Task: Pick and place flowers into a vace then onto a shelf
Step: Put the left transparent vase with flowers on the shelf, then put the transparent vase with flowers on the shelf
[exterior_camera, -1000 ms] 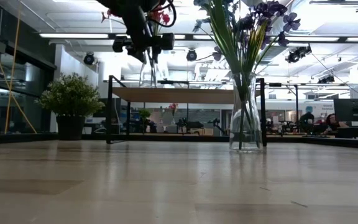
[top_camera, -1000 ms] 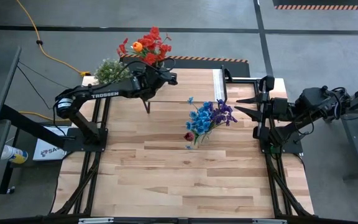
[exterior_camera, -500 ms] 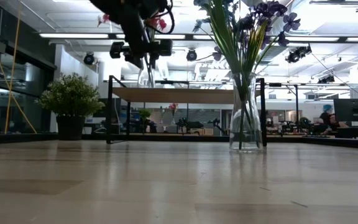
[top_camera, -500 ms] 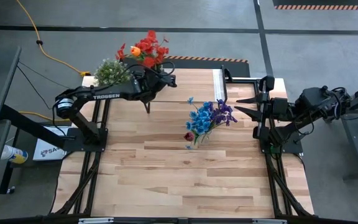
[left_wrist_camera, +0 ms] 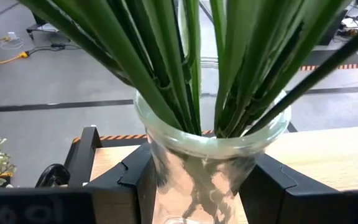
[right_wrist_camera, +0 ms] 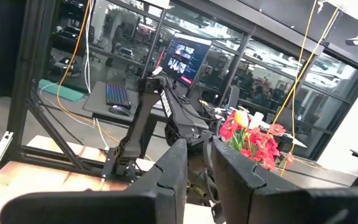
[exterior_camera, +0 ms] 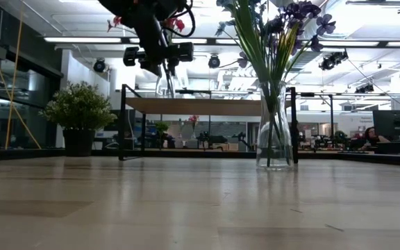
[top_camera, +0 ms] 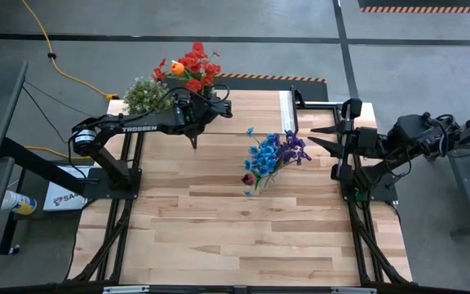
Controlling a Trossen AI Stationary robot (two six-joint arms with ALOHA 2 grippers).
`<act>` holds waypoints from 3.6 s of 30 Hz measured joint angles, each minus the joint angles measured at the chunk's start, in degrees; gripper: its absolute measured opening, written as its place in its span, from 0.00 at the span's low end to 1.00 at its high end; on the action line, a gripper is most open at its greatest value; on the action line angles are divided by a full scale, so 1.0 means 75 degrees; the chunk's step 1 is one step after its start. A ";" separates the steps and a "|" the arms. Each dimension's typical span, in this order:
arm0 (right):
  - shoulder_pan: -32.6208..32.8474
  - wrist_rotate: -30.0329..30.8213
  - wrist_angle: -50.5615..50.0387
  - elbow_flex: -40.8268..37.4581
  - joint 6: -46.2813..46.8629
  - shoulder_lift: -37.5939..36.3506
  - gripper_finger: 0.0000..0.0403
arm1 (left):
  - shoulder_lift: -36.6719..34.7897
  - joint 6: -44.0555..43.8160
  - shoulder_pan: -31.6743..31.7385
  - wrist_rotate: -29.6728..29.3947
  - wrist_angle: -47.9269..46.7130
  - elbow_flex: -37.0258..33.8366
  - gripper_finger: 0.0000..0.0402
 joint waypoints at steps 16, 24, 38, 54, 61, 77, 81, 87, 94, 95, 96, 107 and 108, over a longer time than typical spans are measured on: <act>-0.0001 -0.0029 0.0002 0.0001 0.0013 0.0000 0.17 | 0.0029 -0.0431 -0.0006 0.0237 -0.0369 -0.0041 0.88; 0.0001 -0.0026 0.0003 0.0000 0.0021 0.0000 0.17 | 0.0012 -0.0407 -0.0151 0.0174 -0.0468 -0.0035 0.93; -0.0002 -0.0017 0.0003 0.0001 0.0026 0.0000 0.17 | -0.0284 -0.0182 -0.0390 0.0055 -0.0732 -0.0012 0.94; -0.0002 -0.0019 0.0003 0.0000 0.0024 0.0000 0.17 | -0.0533 -0.0210 -0.1228 -0.0103 -0.1507 -0.0003 0.94; 0.0000 -0.0017 0.0001 0.0003 0.0110 -0.0003 0.17 | -0.0772 -0.0233 -0.1922 -0.0258 -0.2305 -0.0003 0.94; 0.0005 0.0487 -0.0993 0.0003 0.0752 -0.0060 0.17 | -0.1910 -0.0402 -0.3930 -0.0456 -0.3840 -0.0006 0.94; 0.0006 0.0442 -0.1700 0.0003 0.1449 -0.0170 0.17 | -0.2064 -0.0391 -0.4485 -0.0448 -0.3842 -0.0006 0.94; 0.0015 0.0243 -0.3339 0.0002 0.3000 -0.0354 0.17 | -0.2107 -0.0397 -0.5188 -0.0497 -0.3894 -0.0006 0.94; 0.0015 0.0098 -0.5628 0.0003 0.5003 -0.0630 0.17 | -0.2107 -0.0404 -0.5635 -0.0610 -0.4017 -0.0006 0.94; 0.0015 0.0100 -0.5991 0.0001 0.5372 -0.0691 0.17 | -0.2107 -0.0404 -0.5659 -0.0617 -0.4020 -0.0006 0.94; 0.0015 0.0086 -0.6381 0.0002 0.5755 -0.0747 0.17 | -0.2107 -0.0404 -0.5697 -0.0621 -0.4032 -0.0006 0.94; 0.0018 -0.0851 -0.8433 -0.0001 0.8527 -0.1395 0.17 | -0.2104 -0.0406 -0.5700 -0.0413 -0.4217 -0.0006 0.94; 0.0019 -0.0924 -0.8513 -0.0033 0.8748 -0.1410 0.17 | -0.2104 -0.0408 -0.5700 -0.0352 -0.4246 -0.0006 0.94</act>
